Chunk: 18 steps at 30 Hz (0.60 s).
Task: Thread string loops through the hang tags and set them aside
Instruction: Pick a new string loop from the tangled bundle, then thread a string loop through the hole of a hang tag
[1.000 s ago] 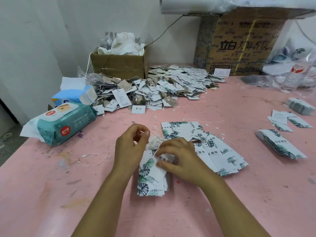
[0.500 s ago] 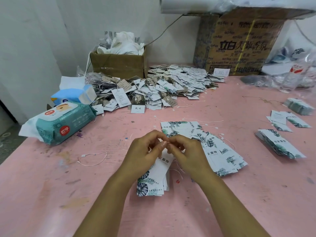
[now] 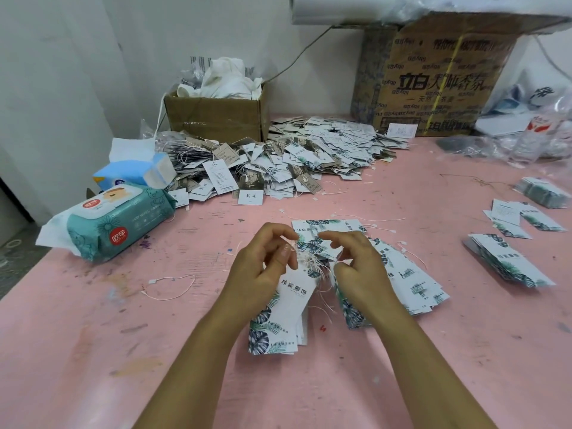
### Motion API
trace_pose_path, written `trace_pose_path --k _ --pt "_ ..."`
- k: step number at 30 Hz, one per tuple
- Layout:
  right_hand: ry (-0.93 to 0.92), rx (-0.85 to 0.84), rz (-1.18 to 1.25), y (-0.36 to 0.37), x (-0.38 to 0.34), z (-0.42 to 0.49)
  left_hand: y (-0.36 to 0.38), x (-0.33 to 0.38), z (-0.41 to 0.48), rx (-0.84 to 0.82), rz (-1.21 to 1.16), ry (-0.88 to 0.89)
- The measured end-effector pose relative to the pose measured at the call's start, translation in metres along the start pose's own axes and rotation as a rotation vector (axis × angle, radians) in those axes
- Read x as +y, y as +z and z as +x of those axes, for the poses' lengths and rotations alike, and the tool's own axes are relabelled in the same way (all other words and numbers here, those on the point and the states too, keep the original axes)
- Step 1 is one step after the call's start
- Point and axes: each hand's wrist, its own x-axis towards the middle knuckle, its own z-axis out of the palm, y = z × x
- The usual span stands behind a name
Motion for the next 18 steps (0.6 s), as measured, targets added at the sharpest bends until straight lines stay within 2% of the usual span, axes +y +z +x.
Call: trace_pose_path --k 5,8,12,18 --pt "-0.105 -0.053 -0.029 0.005 -0.009 -0.005 0.002 0.003 -0.001 -0.067 -0.098 0.005" --pt "-0.175 -0.124 0.075 0.007 -0.011 -0.007 0.003 0.006 -0.002 -0.113 -0.122 0.009" --pt "-0.057 -0.172 0.323 0.011 -0.012 -0.008 0.003 0.008 -0.004 -0.16 -0.125 -0.003" --pt "0.114 -0.013 0.617 0.004 -0.014 -0.005 0.002 0.011 -0.004 -0.186 -0.086 -0.097"
